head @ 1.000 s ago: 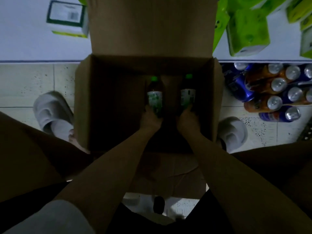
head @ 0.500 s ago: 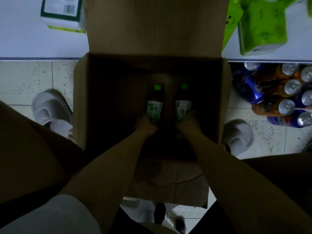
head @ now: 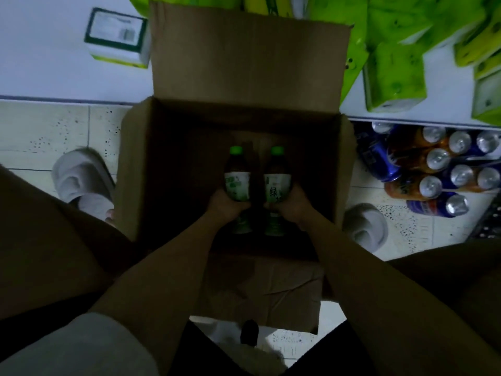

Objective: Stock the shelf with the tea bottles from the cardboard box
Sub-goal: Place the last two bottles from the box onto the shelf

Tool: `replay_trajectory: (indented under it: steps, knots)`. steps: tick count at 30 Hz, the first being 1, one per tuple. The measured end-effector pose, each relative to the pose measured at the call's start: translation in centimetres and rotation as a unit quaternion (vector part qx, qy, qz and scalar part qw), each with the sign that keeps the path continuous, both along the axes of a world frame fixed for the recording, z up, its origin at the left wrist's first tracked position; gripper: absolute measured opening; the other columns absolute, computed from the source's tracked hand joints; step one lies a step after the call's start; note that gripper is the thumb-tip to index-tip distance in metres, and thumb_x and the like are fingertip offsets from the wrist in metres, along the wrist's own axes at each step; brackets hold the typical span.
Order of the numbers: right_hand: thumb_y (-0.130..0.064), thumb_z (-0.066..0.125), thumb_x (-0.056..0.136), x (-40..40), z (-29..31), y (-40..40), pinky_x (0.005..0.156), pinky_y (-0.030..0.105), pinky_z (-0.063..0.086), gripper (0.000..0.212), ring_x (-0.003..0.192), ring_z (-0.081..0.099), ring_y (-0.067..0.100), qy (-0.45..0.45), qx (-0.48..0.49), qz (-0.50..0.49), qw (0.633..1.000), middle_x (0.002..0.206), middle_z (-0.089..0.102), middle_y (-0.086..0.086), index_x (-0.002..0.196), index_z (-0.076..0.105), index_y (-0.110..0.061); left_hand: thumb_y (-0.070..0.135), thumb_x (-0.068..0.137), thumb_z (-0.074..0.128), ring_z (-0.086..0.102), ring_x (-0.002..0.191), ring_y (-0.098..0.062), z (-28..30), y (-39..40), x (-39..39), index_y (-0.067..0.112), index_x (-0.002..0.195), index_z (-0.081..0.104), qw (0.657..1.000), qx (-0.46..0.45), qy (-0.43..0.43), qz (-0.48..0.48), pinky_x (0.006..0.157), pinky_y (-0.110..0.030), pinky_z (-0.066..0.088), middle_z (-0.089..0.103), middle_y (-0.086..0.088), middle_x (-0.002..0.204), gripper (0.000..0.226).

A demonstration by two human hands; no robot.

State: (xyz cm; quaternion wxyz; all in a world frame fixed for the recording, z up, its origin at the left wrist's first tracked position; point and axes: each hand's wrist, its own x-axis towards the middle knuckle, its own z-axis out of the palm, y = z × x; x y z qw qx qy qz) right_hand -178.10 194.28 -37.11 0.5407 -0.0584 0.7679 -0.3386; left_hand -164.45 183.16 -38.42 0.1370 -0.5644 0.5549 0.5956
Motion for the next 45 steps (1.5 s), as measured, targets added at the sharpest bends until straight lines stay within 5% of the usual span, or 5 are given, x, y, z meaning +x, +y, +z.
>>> replay_trajectory:
  steps: [10,21,27,37,45]
  knots:
    - [-0.009,0.084,0.070,-2.6,9.1,-1.0,0.100,0.044,0.049,0.076,0.119,0.058,0.025,0.047,-0.066,0.086,0.993,0.128,0.061,0.009,0.135,0.045,-0.010,0.008,0.076,0.078,0.059,0.113,-0.018,9.4,-1.3,-0.2,0.016,0.127,0.053,0.990,-0.016,0.142,0.006,0.091,-0.035,0.049,0.062,-0.005,0.126,0.057]
    - [0.002,0.084,0.065,-5.0,23.6,-0.3,0.058,0.012,0.052,0.054,0.083,0.066,0.008,0.145,-0.222,0.018,0.964,0.090,0.066,-0.009,0.092,0.051,-0.032,0.013,0.079,0.072,0.068,0.097,-0.010,23.1,-3.9,-0.2,0.020,0.121,0.058,0.962,-0.107,0.247,-0.045,0.081,-0.027,0.056,0.071,0.008,0.105,0.045]
    - [0.005,0.081,0.067,-5.2,31.2,-0.7,0.092,0.050,0.054,0.063,0.102,0.068,0.028,0.138,-0.316,-0.020,0.938,0.107,0.069,0.007,0.117,0.051,-0.018,0.010,0.082,0.068,0.067,0.094,-0.016,32.3,-4.4,-1.6,0.026,0.101,0.063,0.920,-0.222,0.319,-0.055,0.080,-0.040,0.056,0.069,-0.001,0.101,0.025]
    - [0.004,0.083,0.065,-5.4,40.2,-0.8,0.095,0.049,0.053,0.065,0.103,0.070,0.024,0.182,-0.409,-0.002,0.894,0.113,0.071,0.009,0.118,0.055,-0.021,0.015,0.084,0.067,0.068,0.089,-0.009,42.2,-4.5,-1.9,0.029,0.106,0.063,0.890,-0.239,0.382,-0.071,0.069,-0.031,0.053,0.071,0.010,0.097,0.027]
    - [-0.002,0.088,0.059,-6.5,46.7,-1.0,0.094,0.045,0.054,0.074,0.105,0.069,0.020,0.243,-0.469,-0.022,0.849,0.116,0.070,0.005,0.124,0.055,-0.018,0.027,0.068,0.086,0.069,0.101,-0.018,51.7,-6.5,-3.8,0.020,0.121,0.060,0.841,-0.327,0.422,-0.086,0.085,-0.048,0.057,0.071,0.003,0.113,0.060]
